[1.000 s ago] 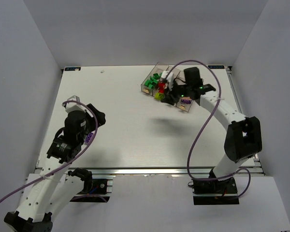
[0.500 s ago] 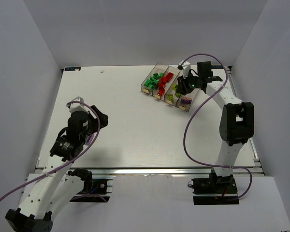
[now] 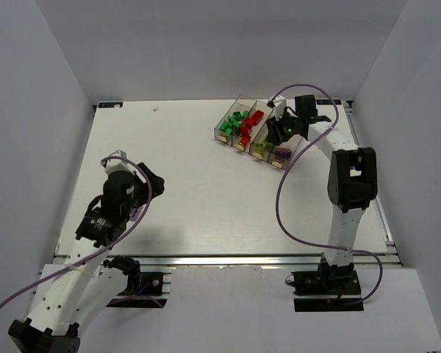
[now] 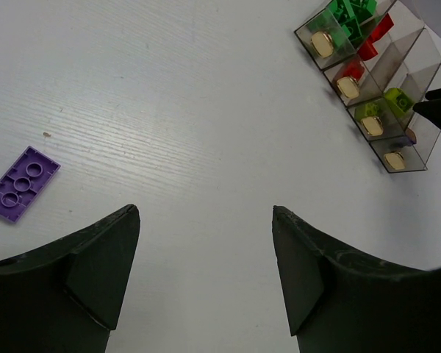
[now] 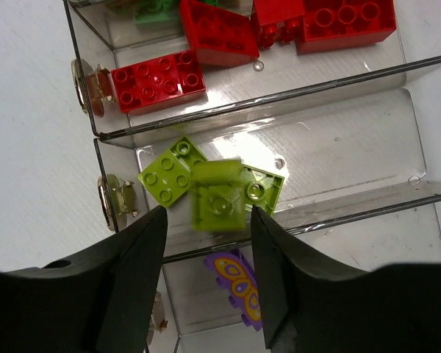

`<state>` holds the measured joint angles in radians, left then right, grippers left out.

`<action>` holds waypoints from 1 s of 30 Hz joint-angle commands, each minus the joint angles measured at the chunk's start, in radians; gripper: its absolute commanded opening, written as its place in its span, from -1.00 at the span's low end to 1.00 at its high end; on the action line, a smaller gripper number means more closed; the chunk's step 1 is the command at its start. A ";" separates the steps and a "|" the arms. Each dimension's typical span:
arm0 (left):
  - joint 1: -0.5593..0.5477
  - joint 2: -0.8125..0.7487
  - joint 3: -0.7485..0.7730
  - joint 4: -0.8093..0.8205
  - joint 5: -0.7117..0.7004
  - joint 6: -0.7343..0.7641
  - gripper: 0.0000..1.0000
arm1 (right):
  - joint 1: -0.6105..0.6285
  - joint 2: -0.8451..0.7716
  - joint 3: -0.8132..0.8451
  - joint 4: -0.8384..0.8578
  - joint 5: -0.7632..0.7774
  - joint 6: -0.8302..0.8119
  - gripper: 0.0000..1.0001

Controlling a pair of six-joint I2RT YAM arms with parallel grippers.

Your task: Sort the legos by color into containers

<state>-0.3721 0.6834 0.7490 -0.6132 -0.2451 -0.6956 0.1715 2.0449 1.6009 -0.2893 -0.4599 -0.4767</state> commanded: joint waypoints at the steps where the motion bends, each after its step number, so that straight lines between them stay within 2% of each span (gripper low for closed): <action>1: -0.001 0.011 -0.014 -0.008 0.013 -0.018 0.65 | -0.003 -0.012 0.059 0.006 -0.020 -0.011 0.11; 5: -0.001 0.080 -0.014 0.004 0.042 -0.053 0.68 | -0.004 -0.040 0.067 -0.028 -0.046 -0.025 0.41; 7: 0.001 0.117 -0.013 0.006 0.055 -0.054 0.68 | -0.006 -0.066 0.073 -0.042 -0.062 -0.030 0.73; 8: 0.002 0.136 -0.002 0.004 0.059 -0.053 0.68 | -0.007 -0.075 0.073 -0.050 -0.069 -0.036 0.79; 11: 0.024 0.206 0.033 -0.025 0.064 -0.024 0.68 | -0.007 -0.159 0.018 -0.033 -0.108 -0.066 0.79; 14: 0.071 0.272 0.062 -0.072 0.076 0.030 0.69 | -0.009 -0.267 -0.108 0.081 -0.181 -0.016 0.79; 15: 0.102 0.287 0.079 -0.100 0.084 0.059 0.69 | -0.012 -0.282 -0.108 0.055 -0.242 -0.040 0.76; 16: 0.117 0.323 0.085 -0.115 0.090 0.076 0.70 | -0.012 -0.279 -0.087 -0.096 -0.396 -0.089 0.63; 17: 0.136 0.343 0.090 -0.128 0.098 0.090 0.70 | -0.013 -0.272 -0.028 -0.184 -0.457 -0.164 0.43; 18: 0.154 0.364 0.101 -0.157 0.110 0.122 0.71 | -0.009 -0.263 -0.006 -0.264 -0.515 -0.189 -0.14; 19: 0.188 0.410 0.107 -0.174 0.124 0.137 0.72 | -0.009 -0.259 0.004 -0.357 -0.607 -0.207 -0.42; 21: 0.211 0.442 0.116 -0.194 0.122 0.189 0.73 | -0.004 -0.285 -0.056 -0.369 -0.658 -0.221 -0.75; 23: 0.246 0.481 0.127 -0.195 0.115 0.235 0.74 | -0.003 -0.351 -0.126 -0.323 -0.686 -0.224 -0.73; 24: 0.278 0.498 0.136 -0.194 0.131 0.254 0.75 | -0.001 -0.395 -0.190 -0.303 -0.681 -0.220 -0.54; 26: 0.288 0.556 0.171 -0.201 0.130 0.292 0.83 | -0.001 -0.431 -0.238 -0.260 -0.672 -0.208 -0.34; 30: 0.302 0.666 0.240 -0.244 0.095 0.356 0.85 | -0.001 -0.476 -0.285 -0.280 -0.658 -0.218 -0.21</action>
<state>-0.0780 1.3075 0.9257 -0.8249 -0.1356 -0.4267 0.1707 1.6234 1.3266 -0.5613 -1.0714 -0.6712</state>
